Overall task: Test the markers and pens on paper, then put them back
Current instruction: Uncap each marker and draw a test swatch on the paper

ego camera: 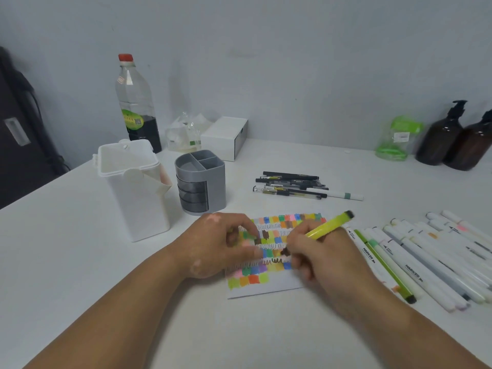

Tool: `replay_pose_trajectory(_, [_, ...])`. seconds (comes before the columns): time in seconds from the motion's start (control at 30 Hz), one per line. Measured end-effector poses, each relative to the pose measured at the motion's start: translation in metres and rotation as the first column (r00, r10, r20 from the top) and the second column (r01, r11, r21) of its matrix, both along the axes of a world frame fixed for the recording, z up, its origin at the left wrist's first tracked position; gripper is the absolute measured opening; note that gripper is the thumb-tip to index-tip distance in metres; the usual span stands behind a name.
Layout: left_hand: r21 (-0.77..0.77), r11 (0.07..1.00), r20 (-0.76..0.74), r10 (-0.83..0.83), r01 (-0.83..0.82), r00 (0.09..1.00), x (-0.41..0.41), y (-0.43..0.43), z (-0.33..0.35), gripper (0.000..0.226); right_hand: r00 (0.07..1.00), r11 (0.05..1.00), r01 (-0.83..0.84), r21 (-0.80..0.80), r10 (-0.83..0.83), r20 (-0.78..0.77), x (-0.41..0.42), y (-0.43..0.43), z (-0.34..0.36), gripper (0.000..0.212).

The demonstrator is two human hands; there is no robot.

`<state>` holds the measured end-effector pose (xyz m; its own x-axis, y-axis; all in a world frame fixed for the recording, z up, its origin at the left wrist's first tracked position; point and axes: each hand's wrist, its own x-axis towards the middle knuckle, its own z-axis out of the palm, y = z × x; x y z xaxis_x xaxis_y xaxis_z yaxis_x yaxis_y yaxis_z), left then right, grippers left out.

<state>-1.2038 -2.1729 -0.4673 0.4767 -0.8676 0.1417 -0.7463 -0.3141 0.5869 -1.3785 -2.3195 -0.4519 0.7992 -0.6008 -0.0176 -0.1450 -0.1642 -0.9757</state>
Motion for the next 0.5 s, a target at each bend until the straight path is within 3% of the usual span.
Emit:
replay_pose_trajectory(0.1, [-0.200,0.974,-0.212,0.061,-0.105,0.975,0.005,0.001,0.002,0.033,0.978,0.967,0.083,0.242,-0.125,0.167,-0.003,-0.017,0.012,0.023])
replay_pose_trajectory(0.17, [-0.307,0.937,-0.383,0.037,-0.165,0.923,0.006,-0.001,0.003,0.015,0.968,0.958,0.081,0.276,-0.141,0.207,-0.004,-0.023,0.014,0.028])
replay_pose_trajectory(0.27, [-0.375,0.896,-0.581,-0.027,-0.238,0.814,0.003,-0.004,0.004,0.016,0.968,0.956,0.058,0.287,-0.124,0.217,-0.002,-0.023,0.014,0.025])
replay_pose_trajectory(0.43, [-0.422,0.874,-0.628,-0.092,-0.240,0.773,-0.001,-0.005,0.005,0.026,0.950,0.914,0.026,0.405,-0.148,0.274,-0.002,-0.024,0.015,0.017])
replay_pose_trajectory(0.5, [-0.419,0.881,-0.625,-0.105,-0.219,0.774,-0.001,-0.003,0.005,0.034,0.948,0.916,0.039,0.400,-0.160,0.274,-0.002,-0.024,0.015,0.023])
